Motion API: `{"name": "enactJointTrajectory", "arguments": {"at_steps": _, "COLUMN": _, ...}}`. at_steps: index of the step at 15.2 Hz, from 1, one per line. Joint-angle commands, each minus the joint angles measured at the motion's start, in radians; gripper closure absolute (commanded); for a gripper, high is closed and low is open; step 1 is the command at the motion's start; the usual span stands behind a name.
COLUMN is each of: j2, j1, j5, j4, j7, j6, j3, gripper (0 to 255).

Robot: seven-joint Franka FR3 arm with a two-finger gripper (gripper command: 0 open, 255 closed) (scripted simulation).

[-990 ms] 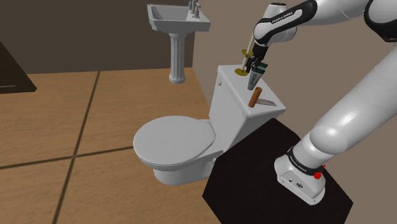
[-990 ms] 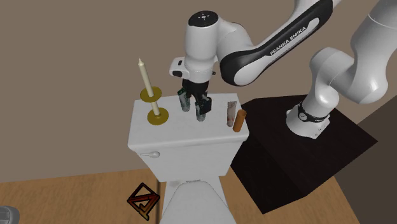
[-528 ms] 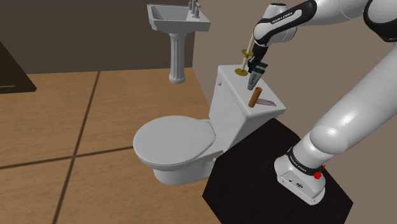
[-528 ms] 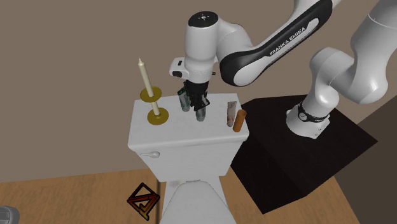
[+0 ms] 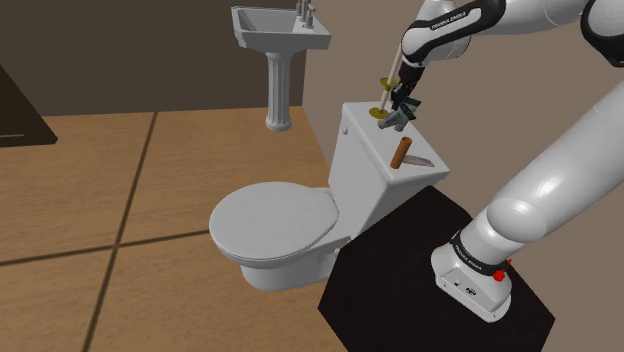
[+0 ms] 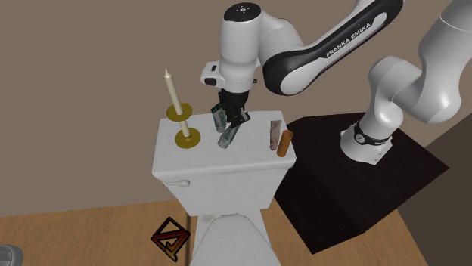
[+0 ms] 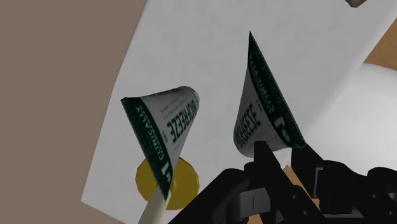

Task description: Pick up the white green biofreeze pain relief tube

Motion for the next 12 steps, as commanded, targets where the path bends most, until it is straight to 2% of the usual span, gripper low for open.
{"name": "enactJointTrajectory", "arguments": {"at_steps": 1, "j2": -0.011, "j1": 0.0, "j5": -0.003, "j4": 0.017, "j7": 0.001, "j6": -0.027, "j3": 0.001, "gripper": 255}}
{"name": "enactJointTrajectory", "arguments": {"at_steps": 10, "j2": -0.058, "j1": 0.002, "j5": -0.016, "j4": 0.092, "j7": 0.008, "j6": -0.148, "j3": 0.006, "gripper": 255}}
{"name": "enactJointTrajectory", "arguments": {"at_steps": 12, "j2": -0.059, "j1": 0.002, "j5": -0.016, "j4": 0.093, "j7": 0.008, "j6": -0.15, "j3": 0.006, "gripper": 255}}
